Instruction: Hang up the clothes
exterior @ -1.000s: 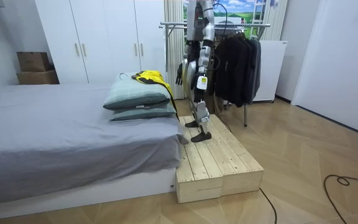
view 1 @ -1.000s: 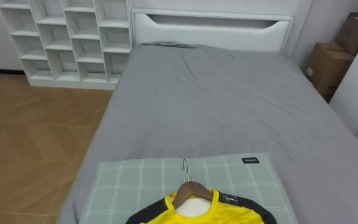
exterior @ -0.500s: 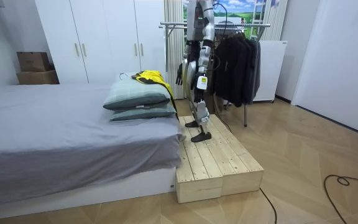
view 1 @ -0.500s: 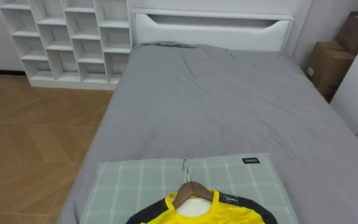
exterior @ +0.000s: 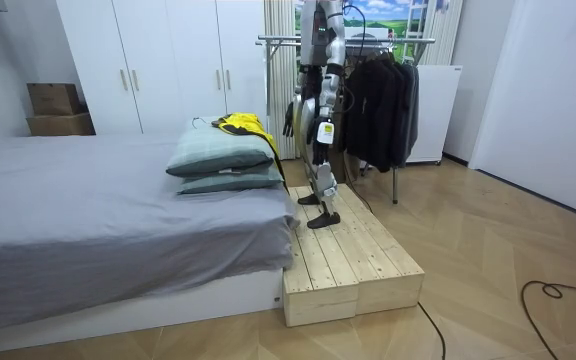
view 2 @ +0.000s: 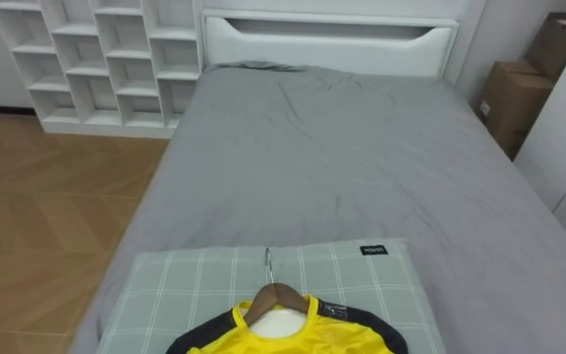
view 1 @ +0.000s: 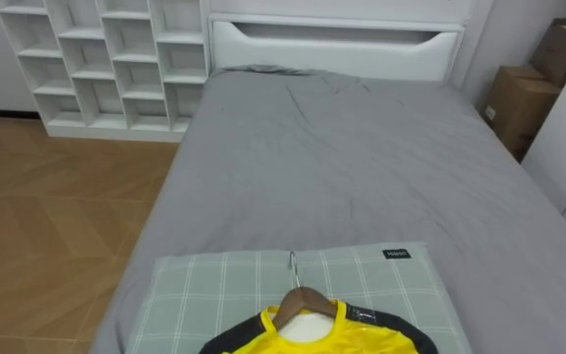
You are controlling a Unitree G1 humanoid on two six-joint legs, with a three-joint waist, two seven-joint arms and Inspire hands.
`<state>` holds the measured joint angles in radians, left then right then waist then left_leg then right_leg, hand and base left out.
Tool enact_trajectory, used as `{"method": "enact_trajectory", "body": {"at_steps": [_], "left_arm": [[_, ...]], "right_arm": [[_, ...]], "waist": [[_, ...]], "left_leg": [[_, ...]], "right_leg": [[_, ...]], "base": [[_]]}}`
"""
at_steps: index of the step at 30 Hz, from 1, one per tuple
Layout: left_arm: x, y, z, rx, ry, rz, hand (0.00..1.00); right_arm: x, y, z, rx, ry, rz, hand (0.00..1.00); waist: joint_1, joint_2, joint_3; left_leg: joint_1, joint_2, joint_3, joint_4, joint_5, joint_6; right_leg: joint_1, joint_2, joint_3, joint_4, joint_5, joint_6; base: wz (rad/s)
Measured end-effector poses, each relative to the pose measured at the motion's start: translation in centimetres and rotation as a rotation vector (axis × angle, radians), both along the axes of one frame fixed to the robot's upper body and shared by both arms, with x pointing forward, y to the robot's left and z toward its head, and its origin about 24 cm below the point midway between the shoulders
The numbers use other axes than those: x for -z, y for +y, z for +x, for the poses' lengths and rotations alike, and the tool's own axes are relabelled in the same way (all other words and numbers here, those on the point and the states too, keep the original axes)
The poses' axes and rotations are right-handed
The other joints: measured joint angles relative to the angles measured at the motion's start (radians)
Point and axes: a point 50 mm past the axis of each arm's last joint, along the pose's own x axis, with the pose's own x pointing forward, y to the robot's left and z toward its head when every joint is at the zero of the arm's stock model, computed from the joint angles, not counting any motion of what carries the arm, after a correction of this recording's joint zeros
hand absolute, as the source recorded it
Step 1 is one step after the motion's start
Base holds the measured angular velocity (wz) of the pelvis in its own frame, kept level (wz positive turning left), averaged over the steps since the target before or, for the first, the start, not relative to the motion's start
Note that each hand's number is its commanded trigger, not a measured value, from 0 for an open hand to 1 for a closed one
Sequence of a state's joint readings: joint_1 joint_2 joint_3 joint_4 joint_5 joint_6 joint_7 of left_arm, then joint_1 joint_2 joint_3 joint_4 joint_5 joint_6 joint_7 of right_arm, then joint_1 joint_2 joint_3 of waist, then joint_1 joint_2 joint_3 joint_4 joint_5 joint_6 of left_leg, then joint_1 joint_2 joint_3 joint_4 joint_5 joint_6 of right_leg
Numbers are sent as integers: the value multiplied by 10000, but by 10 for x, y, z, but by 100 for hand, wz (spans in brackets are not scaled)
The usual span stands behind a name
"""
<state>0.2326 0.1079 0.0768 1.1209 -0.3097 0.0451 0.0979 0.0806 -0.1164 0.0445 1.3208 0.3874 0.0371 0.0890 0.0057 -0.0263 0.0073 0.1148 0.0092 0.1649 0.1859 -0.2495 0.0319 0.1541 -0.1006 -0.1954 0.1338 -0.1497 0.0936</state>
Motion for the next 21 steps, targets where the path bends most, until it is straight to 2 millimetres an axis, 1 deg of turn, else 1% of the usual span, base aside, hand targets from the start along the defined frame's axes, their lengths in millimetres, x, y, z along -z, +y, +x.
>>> {"method": "enact_trajectory", "body": {"at_steps": [11,12,15,17,21], "left_arm": [[0,0,0,1,2,-1,0],[0,0,0,2,0,-6,0],[0,0,0,5,-4,-17,0],[0,0,0,6,-2,-16,0],[0,0,0,3,7,18,0]], "right_arm": [[0,0,0,8,64,-9,0],[0,0,0,5,65,-10,0],[0,0,0,5,68,-13,0],[0,0,0,7,72,-15,0],[0,0,0,12,91,-77,0]], "waist": [[0,-3,-4],[3,27,-23],[3,38,-30],[4,69,-48],[-3,72,-42]], "left_leg": [[-6,0,1,17,0,0],[-9,0,1,21,0,0],[-9,0,2,21,0,0],[2,-2,-2,22,0,0],[5,-4,-11,31,0,0]], "right_leg": [[10,0,2,1,0,0],[14,0,1,2,0,-1],[17,0,0,2,0,0],[36,0,-2,2,0,0],[50,0,2,2,0,0]], "base": [[0],[0],[0],[0],[0]]}}
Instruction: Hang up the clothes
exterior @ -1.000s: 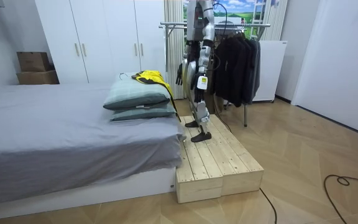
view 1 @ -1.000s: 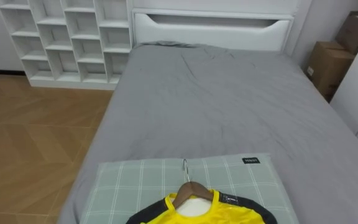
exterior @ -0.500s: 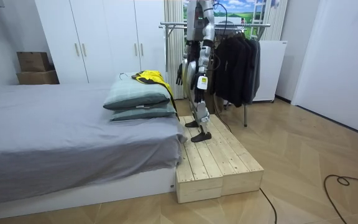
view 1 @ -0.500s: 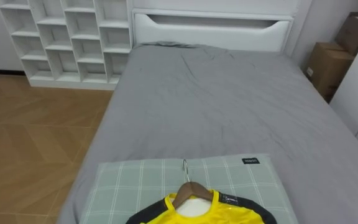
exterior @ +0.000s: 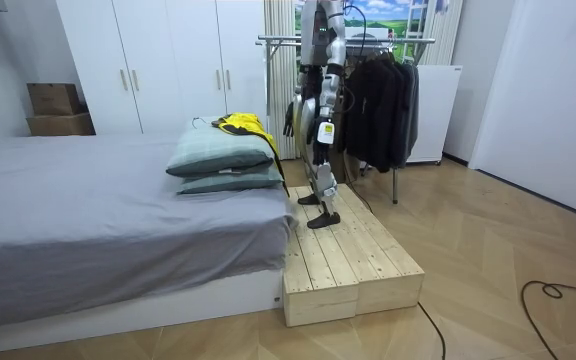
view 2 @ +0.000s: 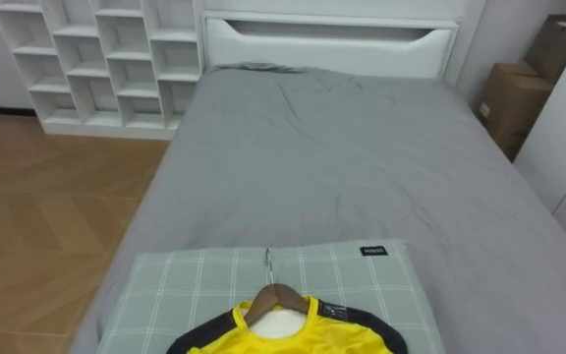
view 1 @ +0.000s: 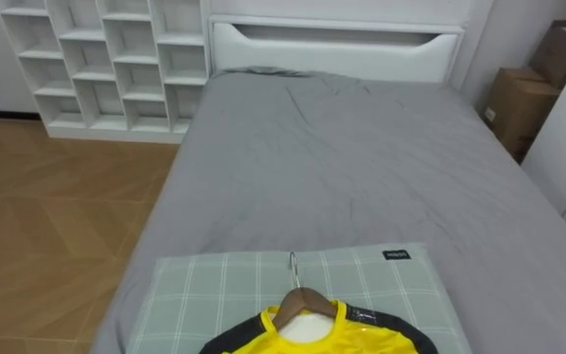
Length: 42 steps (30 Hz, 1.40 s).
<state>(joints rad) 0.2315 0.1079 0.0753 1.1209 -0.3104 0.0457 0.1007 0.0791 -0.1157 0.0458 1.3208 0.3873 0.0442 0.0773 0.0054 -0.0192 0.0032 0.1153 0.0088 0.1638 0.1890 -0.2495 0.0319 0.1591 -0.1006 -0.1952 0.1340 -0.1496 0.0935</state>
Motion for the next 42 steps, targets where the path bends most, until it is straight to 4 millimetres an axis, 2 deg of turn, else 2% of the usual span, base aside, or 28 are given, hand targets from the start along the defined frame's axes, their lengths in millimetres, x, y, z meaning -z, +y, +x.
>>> {"method": "enact_trajectory", "body": {"at_steps": [5,10,16,20,23,27,32,37,42], "left_arm": [[0,1,1,-34,14,132,0],[-1,4,2,-278,94,562,0],[-6,16,8,-902,24,1724,0],[-17,36,20,-1889,-576,2959,0],[-24,46,24,-2096,-671,3925,0],[-27,51,21,-2420,-448,4821,0],[-35,57,22,-2480,-558,5907,0],[-55,64,53,-1339,-1836,7684,0],[-74,67,81,-221,-3056,9251,0]], "right_arm": [[0,0,0,4,-6,-19,0],[0,0,4,-30,-80,-23,0],[-1,-3,3,-82,-22,-162,0],[-2,-8,0,-43,51,-293,0],[-2,-12,0,-142,57,-403,0],[-4,-17,1,-358,63,-585,0],[-5,-19,8,-903,-8,-712,0],[-5,-18,9,-1102,-105,-770,0],[-5,-19,10,-1198,-213,-909,0]], "waist": [[-3,-39,34],[-6,3,20],[36,97,10],[309,187,22],[316,279,46],[311,371,50],[299,403,8],[266,344,-12],[212,388,-28]], "left_leg": [[-1,1,-10,-3,0,0],[-20,3,-22,-10,0,0],[7,-6,-39,-6,0,0],[11,-6,-40,-6,0,0],[14,-8,-42,-16,0,0],[11,-11,-48,-19,0,0],[1,-4,-87,-9,0,0],[-98,-19,-307,81,0,0],[-31,-21,-350,73,2,-2]], "right_leg": [[6,0,4,0,0,0],[-11,0,-3,3,0,0],[26,-3,4,-2,0,0],[13,-3,2,-7,0,0],[-5,-4,-4,-5,0,0],[13,-3,-10,-4,0,0],[-8,-3,-20,-7,0,0],[26,-6,-287,12,0,0],[160,-3,-284,-21,0,0]], "base": [[0],[0],[0],[0],[0],[0],[1],[13],[3]]}}
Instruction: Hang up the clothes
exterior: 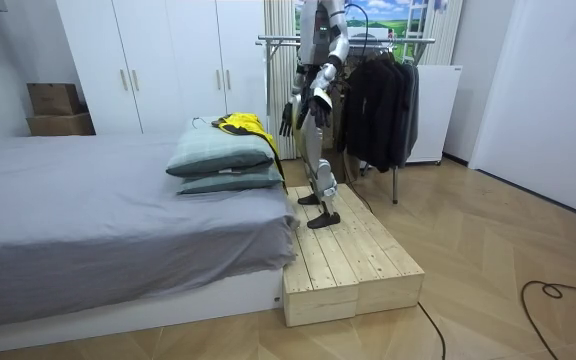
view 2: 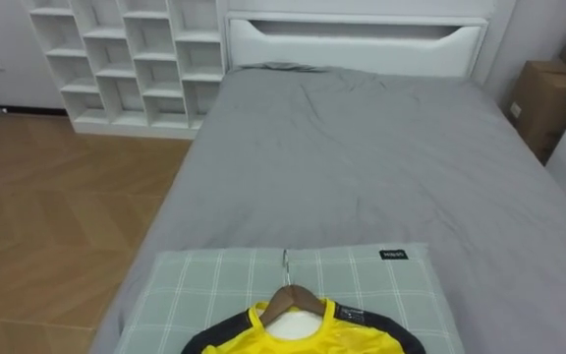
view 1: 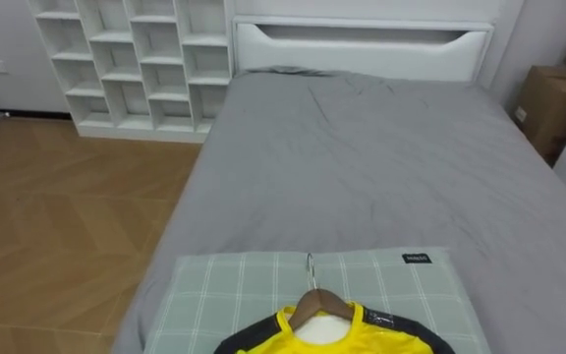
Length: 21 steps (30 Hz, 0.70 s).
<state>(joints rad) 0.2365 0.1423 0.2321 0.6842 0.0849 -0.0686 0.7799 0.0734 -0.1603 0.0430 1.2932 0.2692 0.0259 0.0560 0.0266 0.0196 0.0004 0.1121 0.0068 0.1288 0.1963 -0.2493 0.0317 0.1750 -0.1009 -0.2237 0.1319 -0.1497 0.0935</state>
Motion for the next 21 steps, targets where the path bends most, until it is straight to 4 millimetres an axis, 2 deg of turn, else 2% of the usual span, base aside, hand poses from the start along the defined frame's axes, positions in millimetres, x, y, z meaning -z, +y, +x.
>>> {"method": "enact_trajectory", "body": {"at_steps": [4,9,14,15,18,21], "left_arm": [[-9,-1,13,956,-132,777,0],[-18,-9,28,2179,-263,1536,0],[-27,-21,44,3687,-486,2298,0],[-32,-24,51,4087,-683,2595,0],[-46,-32,67,5456,-946,3500,0],[-51,-39,79,6361,-924,3826,0]], "right_arm": [[0,-1,-1,173,-132,88,0],[-1,-2,0,215,-218,49,0],[-1,-2,2,75,-321,12,0],[-1,-2,3,48,-328,8,0],[-1,-3,3,-68,-395,-16,0],[-2,-3,5,-143,-516,52,0]], "waist": [[-82,37,-17],[-370,139,-32],[-548,60,-54],[-569,67,-25],[-625,12,-10],[-730,40,0]], "left_leg": [[35,-1,-18,11,0,0],[37,-4,-29,9,2,-4],[44,-9,-16,-2,6,-8],[38,-7,-16,2,10,-13],[46,-4,18,0,10,-14],[24,-4,41,-1,10,-13]], "right_leg": [[-12,-2,-16,-7,0,0],[-10,-2,-2,-7,-1,-1],[10,-3,16,-5,-1,-1],[6,-3,14,-11,-1,-1],[-8,-3,15,-34,0,-2],[-6,-3,18,-77,3,-6]], "base": [[0],[0],[0],[0],[-1],[-3]]}}
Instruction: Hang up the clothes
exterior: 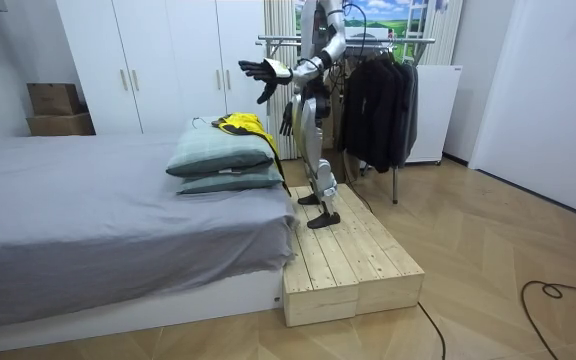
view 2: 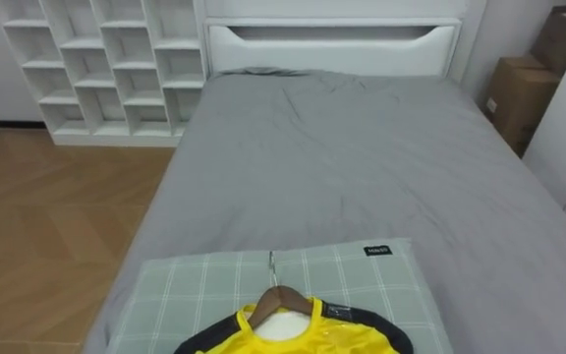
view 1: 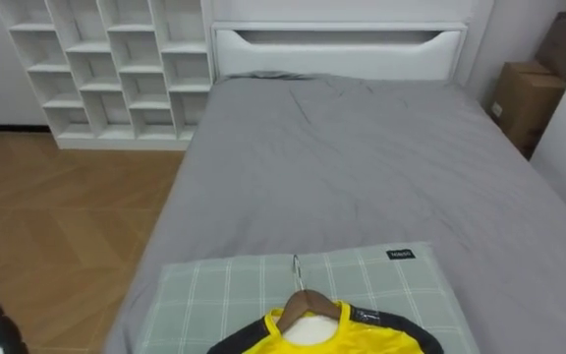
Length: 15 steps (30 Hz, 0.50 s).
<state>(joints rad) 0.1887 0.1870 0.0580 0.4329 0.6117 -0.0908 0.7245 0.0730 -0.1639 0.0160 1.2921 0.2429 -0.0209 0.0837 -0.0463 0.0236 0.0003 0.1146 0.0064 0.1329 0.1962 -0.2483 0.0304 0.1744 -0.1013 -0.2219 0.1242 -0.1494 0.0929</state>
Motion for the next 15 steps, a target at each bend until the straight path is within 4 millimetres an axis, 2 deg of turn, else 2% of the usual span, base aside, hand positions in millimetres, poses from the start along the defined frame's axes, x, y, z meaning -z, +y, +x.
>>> {"method": "enact_trajectory", "body": {"at_steps": [8,15], "left_arm": [[1,-32,16,2457,814,284,0],[-3,-37,24,3029,958,557,0]], "right_arm": [[-2,-5,8,-370,-251,-138,0],[-3,-4,14,-1066,-422,-163,0]], "waist": [[-167,234,5],[-329,215,15]], "left_leg": [[-27,-6,74,-70,2,-3],[-7,-5,72,-77,4,-7]], "right_leg": [[-143,3,28,-77,0,0],[-134,1,39,-77,0,0]], "base": [[-2],[0]]}}
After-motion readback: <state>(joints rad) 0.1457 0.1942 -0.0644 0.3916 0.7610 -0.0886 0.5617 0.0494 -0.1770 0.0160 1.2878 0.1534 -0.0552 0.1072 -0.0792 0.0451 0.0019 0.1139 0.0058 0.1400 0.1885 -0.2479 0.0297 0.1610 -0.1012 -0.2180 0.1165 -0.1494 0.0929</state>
